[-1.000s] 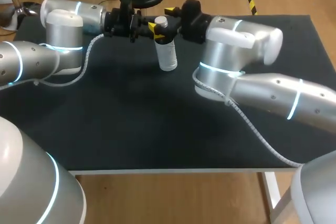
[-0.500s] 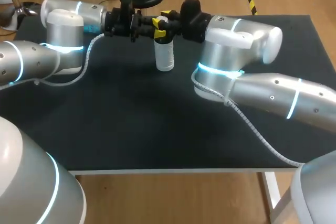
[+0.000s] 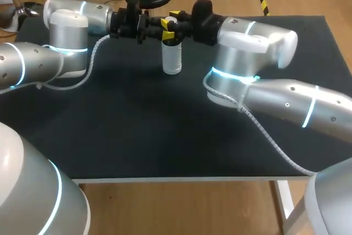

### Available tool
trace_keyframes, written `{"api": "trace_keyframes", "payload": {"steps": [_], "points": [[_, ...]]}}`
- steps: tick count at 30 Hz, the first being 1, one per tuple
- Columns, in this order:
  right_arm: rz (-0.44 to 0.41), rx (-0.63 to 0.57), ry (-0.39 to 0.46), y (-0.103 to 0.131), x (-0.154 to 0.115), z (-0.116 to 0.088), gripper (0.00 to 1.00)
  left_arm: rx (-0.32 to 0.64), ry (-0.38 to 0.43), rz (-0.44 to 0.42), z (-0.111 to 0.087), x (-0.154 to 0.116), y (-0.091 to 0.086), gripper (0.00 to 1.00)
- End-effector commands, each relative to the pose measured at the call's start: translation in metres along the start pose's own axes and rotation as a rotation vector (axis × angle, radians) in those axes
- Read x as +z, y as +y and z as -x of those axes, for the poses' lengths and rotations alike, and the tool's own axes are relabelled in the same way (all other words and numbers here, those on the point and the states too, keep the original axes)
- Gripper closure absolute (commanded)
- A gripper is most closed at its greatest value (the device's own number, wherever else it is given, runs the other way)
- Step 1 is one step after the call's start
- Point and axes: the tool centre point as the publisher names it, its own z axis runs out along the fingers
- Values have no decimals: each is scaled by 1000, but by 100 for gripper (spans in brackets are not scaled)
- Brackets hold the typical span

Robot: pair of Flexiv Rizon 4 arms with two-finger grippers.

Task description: Unscrew the bottle cap

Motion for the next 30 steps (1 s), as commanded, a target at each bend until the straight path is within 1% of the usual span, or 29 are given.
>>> {"api": "trace_keyframes", "payload": {"steps": [1, 8, 9, 16, 17, 19, 20, 21, 22, 23, 25, 27, 28, 30], "points": [[35, 9, 53, -5, -4, 6, 100, 0, 3, 0, -1, -2, 0, 100], [86, 20, 203, -9, -3, 6, 100, 0, 3, 0, -1, -2, 0, 100], [79, 14, 231, -9, -3, 7, 100, 0, 3, 0, -1, -2, 0, 100], [110, 15, 431, -11, -3, 10, 100, 0, 3, 0, -1, -2, 0, 100], [106, 9, 442, -11, -3, 10, 100, 0, 3, 0, -1, -2, 0, 100], [115, 2, 502, -11, -3, 12, 100, 0, 3, 0, -1, -2, 0, 100], [106, -4, 520, -11, -3, 12, 100, 0, 3, 0, -1, -2, 0, 100], [108, -11, 564, -11, -2, 13, 100, 0, 3, 0, -1, -2, 0, 100], [110, -6, 586, -11, -2, 13, 100, 0, 3, 0, -1, -2, 0, 100], [99, -14, 639, -11, -1, 14, 100, 0, 3, 0, -1, -2, 0, 100], [101, -14, 685, -11, -1, 14, 100, 0, 3, 0, -1, -2, 0, 100], [95, -18, 761, -10, 0, 11, 100, 0, 3, 0, -1, -2, 0, 100], [89, -22, 774, -10, 1, 11, 100, 0, 3, 0, -1, -2, 0, 100], [79, -24, 849, -10, 4, 7, 100, 0, 3, 0, -1, -2, 0, 100]]}}
